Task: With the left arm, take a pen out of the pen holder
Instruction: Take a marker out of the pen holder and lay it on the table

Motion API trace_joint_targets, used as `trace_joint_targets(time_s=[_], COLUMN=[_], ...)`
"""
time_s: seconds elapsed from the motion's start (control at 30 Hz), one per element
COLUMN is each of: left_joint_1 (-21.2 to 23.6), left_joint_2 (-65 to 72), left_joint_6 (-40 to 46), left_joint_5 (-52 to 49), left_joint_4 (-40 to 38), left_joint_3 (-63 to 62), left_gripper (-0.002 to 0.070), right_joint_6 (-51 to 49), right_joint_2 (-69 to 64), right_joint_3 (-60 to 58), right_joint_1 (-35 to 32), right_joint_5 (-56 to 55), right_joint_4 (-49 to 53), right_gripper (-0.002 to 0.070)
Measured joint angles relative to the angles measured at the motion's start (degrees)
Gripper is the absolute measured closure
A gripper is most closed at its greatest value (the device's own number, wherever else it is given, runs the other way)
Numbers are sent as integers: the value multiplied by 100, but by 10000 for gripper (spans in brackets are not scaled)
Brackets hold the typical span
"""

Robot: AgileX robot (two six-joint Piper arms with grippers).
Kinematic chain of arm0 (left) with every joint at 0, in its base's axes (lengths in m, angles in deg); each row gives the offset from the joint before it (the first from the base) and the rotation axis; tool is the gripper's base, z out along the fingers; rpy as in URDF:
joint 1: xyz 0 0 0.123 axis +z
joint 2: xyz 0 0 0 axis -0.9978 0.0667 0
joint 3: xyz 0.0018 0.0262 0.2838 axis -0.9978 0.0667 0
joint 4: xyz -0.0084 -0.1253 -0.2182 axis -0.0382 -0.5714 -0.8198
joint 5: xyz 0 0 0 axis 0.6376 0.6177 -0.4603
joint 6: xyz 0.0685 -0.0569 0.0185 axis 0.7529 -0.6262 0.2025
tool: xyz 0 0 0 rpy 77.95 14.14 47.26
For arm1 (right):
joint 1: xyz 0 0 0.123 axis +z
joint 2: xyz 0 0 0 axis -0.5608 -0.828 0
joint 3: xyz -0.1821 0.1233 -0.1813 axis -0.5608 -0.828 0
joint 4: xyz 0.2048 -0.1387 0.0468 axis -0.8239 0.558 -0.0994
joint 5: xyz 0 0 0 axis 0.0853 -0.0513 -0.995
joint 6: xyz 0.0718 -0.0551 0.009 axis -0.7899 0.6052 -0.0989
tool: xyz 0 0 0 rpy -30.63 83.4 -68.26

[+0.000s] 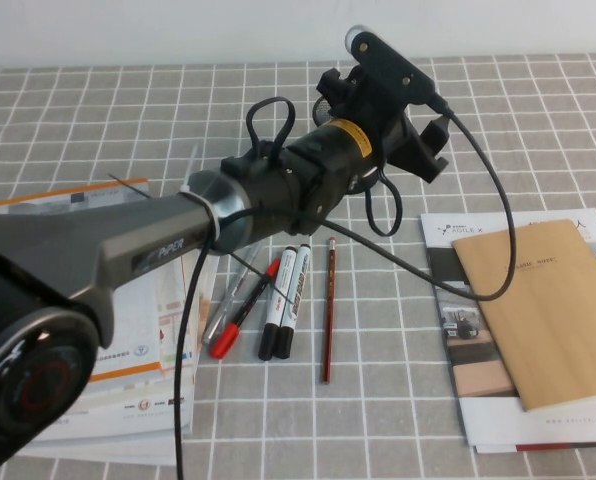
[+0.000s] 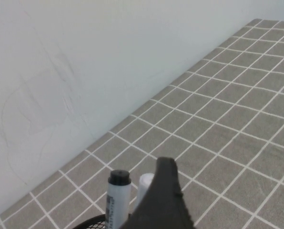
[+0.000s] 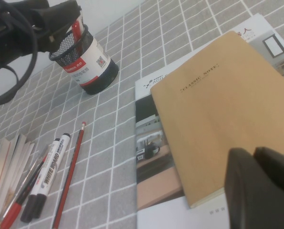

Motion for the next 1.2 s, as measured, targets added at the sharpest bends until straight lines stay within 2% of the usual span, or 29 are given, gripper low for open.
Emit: trace_joint_targets(time_s=[0.2,0.43,1.2], left_joint_1=[25,327,397], left_joint_2=[261,324,547], left_joint_6=[0,0,0], left_joint_5=[-196,-387,-272], left_joint_4=[-26,-436,-516], left_joint_3=[-310,-377,-390], left_gripper=[144,203,210], right_joint_6=[0,0,0], right_joint_2=[0,0,0], right_joint_3=[0,0,0], right_joint_1=[0,0,0], right_joint_5=[0,0,0], right_joint_4=[0,0,0], right_gripper=[689,689,689])
